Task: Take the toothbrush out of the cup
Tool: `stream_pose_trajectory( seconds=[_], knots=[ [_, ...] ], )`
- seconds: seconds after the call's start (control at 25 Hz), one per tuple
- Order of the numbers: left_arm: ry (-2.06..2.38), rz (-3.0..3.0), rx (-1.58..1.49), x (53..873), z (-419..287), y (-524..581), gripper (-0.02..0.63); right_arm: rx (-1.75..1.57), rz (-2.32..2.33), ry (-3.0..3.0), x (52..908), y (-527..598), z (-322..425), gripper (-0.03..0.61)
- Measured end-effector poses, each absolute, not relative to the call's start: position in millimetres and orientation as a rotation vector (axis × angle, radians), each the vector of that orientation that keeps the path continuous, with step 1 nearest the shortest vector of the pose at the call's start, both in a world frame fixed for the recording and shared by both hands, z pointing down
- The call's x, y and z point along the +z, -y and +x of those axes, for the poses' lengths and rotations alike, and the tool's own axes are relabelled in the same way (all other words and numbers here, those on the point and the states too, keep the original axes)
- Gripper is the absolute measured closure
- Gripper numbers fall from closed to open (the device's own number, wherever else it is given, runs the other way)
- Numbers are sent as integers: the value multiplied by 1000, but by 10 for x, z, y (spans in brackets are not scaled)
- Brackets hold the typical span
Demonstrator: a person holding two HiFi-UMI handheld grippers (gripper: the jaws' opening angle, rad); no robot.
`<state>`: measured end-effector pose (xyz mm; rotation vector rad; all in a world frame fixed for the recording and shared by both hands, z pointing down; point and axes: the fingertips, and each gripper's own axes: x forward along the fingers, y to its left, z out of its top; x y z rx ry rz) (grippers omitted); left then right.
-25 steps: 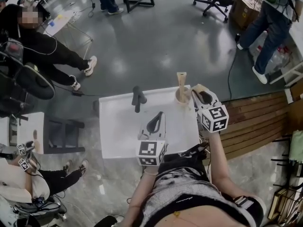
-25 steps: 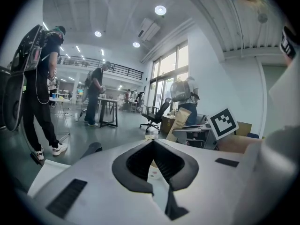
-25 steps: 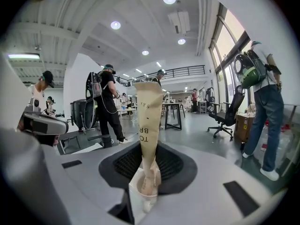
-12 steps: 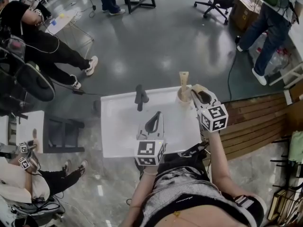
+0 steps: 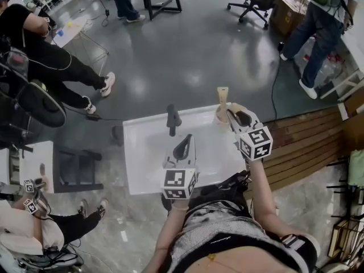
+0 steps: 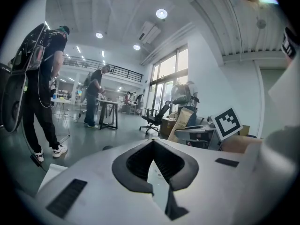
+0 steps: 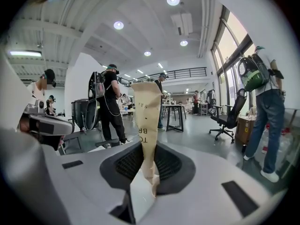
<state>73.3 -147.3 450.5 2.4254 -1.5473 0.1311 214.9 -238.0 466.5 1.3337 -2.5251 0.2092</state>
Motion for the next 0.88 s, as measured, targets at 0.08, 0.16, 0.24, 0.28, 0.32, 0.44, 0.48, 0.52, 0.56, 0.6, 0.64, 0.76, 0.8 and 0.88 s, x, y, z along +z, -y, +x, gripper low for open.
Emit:
stream_pose_trajectory(
  seconds=[0.08,0.16,0.24,0.28,0.32,0.44,0.48,0.52,0.56,0.6,0.64,0.76,0.8,0.88],
  knots=[
    [1528,2438,134,4504,676,1484,614,211,1350,2517,4652,2368,2098,462],
    [1513,2447,137,4503,595,1487,614,216,1366,2510,4648,2346,2030,462],
    [1499,2458,137,4496,521,1487,614,218,1381,2506,4635,2314,1962,462],
    [1491,2464,135,4489,495,1489,614,217,1389,2504,4622,2299,1938,462],
    [1482,2470,133,4481,473,1490,614,216,1396,2500,4608,2283,1916,462],
    [1462,2480,129,4483,367,1482,614,219,1411,2492,4597,2223,1814,462],
    [1455,2484,126,4496,322,1477,614,218,1415,2489,4606,2198,1770,462],
    [1447,2489,123,4511,279,1469,614,215,1420,2484,4615,2173,1728,462],
    [1441,2494,120,4526,240,1459,614,212,1424,2481,4623,2148,1690,462],
    [1435,2498,118,4540,206,1448,614,210,1429,2478,4629,2126,1658,462],
    [1430,2501,117,4552,178,1434,614,210,1432,2476,4634,2104,1632,462],
    [1418,2506,115,4582,96,1382,614,211,1442,2468,4645,2033,1563,462],
    [1415,2506,115,4586,64,1363,614,212,1444,2467,4641,2008,1535,462],
    [1411,2505,118,4583,-10,1328,614,215,1447,2466,4622,1962,1466,462]
  ],
)
